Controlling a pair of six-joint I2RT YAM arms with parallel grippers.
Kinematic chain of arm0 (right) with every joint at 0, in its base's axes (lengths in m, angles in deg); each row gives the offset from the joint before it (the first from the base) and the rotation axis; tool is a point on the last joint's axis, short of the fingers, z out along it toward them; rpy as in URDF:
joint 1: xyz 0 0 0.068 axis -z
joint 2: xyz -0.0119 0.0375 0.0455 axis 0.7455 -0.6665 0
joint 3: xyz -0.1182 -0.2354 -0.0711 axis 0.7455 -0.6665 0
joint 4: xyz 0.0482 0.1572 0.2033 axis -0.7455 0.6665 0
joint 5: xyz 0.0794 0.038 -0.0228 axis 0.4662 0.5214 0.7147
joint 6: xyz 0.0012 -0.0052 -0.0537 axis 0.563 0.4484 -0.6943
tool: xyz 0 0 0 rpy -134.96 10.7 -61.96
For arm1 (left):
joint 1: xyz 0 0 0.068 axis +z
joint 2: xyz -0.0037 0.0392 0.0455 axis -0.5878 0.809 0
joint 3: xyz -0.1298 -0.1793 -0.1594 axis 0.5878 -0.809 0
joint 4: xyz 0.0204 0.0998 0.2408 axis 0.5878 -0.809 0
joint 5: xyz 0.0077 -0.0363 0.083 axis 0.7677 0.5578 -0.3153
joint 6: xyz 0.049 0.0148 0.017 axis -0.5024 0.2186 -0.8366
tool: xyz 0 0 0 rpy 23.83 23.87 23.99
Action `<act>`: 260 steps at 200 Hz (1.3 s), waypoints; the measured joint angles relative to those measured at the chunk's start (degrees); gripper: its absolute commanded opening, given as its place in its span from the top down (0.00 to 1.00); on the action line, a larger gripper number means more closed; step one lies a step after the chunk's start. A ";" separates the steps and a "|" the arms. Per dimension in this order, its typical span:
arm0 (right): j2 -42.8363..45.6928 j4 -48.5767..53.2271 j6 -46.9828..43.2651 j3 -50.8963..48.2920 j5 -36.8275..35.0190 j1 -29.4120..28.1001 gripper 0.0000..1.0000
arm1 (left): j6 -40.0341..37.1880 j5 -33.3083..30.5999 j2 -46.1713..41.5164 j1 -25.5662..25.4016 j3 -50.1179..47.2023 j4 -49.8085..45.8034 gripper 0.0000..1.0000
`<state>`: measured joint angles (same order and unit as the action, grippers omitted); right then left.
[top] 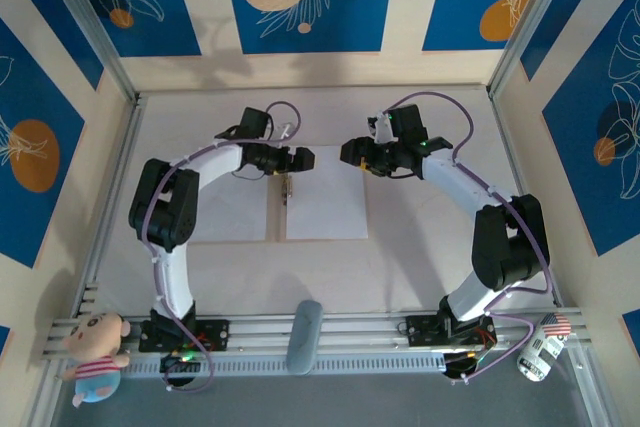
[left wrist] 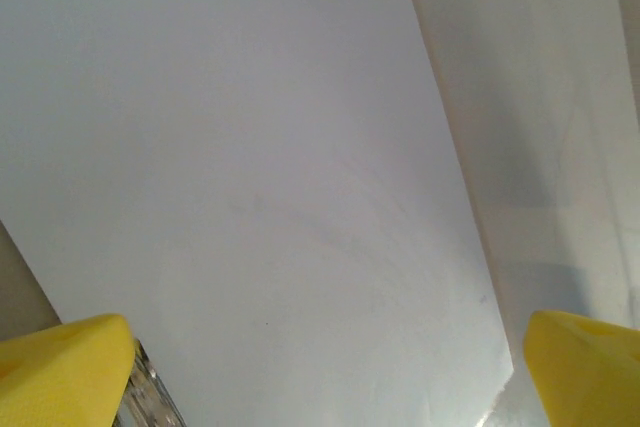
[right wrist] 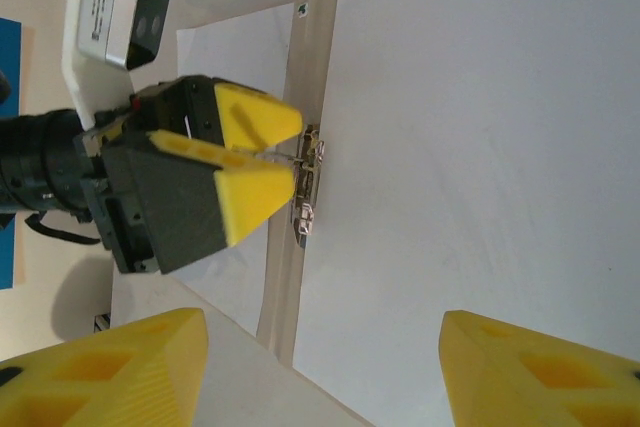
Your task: Put the files into the folder
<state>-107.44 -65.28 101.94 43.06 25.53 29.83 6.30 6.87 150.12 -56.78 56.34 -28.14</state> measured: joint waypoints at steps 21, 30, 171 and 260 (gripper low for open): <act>0.00 0.02 0.00 -0.11 0.02 0.17 0.36 | 0.61 0.76 -3.23 -0.55 -3.72 0.66 0.00; 0.00 -0.13 0.00 -0.26 0.02 0.22 0.36 | 0.63 0.81 -4.92 -0.87 -5.44 0.81 0.00; 3.58 1.97 -0.04 -0.37 -0.66 -0.81 0.37 | 8.22 -35.87 -27.58 8.02 -21.05 -9.94 0.02; 3.54 5.99 1.44 1.97 -2.34 -3.56 0.39 | 9.79 -39.98 -23.96 8.39 -31.63 -6.58 0.37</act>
<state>-103.90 -59.29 103.38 45.03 23.19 26.27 16.09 -33.10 126.17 -48.38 24.71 -34.72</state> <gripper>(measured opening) 0.610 0.673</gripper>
